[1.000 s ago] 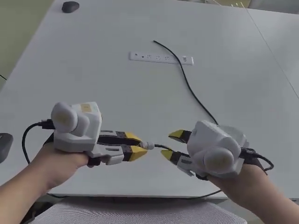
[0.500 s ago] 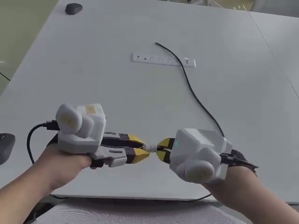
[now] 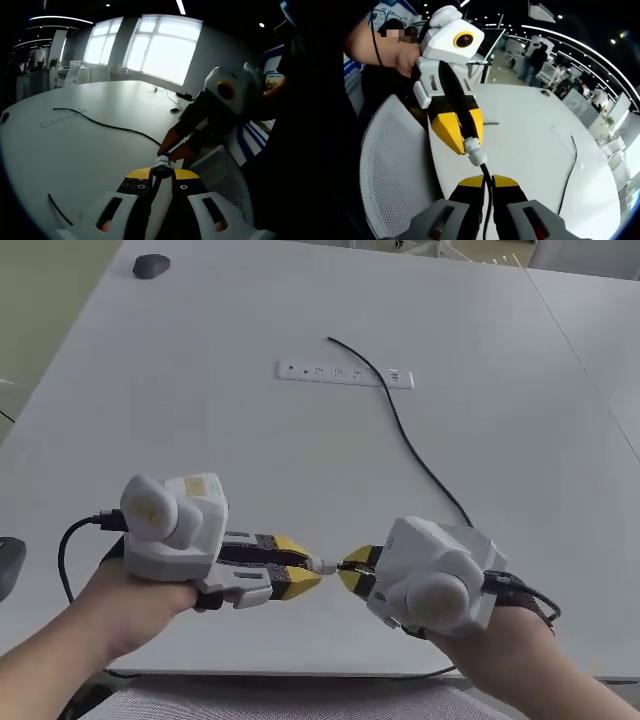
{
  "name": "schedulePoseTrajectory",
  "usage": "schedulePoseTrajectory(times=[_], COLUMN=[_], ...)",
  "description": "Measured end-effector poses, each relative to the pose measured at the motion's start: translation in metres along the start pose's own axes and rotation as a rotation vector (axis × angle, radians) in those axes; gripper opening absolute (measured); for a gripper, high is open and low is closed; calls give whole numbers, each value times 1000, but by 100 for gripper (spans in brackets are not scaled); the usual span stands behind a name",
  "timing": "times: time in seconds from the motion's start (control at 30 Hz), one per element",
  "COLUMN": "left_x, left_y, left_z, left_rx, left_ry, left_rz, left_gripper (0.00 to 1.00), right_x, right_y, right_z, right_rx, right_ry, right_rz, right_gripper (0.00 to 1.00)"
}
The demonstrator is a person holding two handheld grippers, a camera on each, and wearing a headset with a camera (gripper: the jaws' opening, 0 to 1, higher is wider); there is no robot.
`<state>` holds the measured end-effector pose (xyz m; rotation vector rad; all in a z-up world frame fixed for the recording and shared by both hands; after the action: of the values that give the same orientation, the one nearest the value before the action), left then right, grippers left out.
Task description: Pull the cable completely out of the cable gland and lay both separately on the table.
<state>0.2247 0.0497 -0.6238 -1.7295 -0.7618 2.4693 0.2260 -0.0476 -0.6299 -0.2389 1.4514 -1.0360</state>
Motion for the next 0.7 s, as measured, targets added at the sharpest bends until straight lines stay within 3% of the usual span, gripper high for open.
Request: schedulePoseTrajectory(times=[0.4, 0.57, 0.63, 0.7], left_x=[-7, -9, -9, -8], left_y=[0, 0, -1, 0], left_z=[-1, 1, 2, 3], left_rx=[8, 7, 9, 9], left_ry=[-4, -4, -4, 4], left_rz=[23, 30, 32, 27], left_gripper=[15, 15, 15, 15], right_x=[40, 58, 63, 66], right_y=[2, 8, 10, 12], right_z=[27, 32, 30, 29], right_rx=[67, 84, 70, 68], right_ry=[201, 322, 424, 467], right_rz=[-58, -82, -77, -78], right_gripper=[0, 0, 0, 0])
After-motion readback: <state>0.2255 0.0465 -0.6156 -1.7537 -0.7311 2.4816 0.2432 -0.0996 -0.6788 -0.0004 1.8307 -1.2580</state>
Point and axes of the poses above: the centre of the closed fingertips' face, and the gripper's own axes: y roughly forward along the fingers, z roughly to its right, x roughly out of its underside, the point moved 5 cm from there along -y, roughly backward along the fingers, and after that the axes turned 3 degrees about y, right-handed, at the moved point
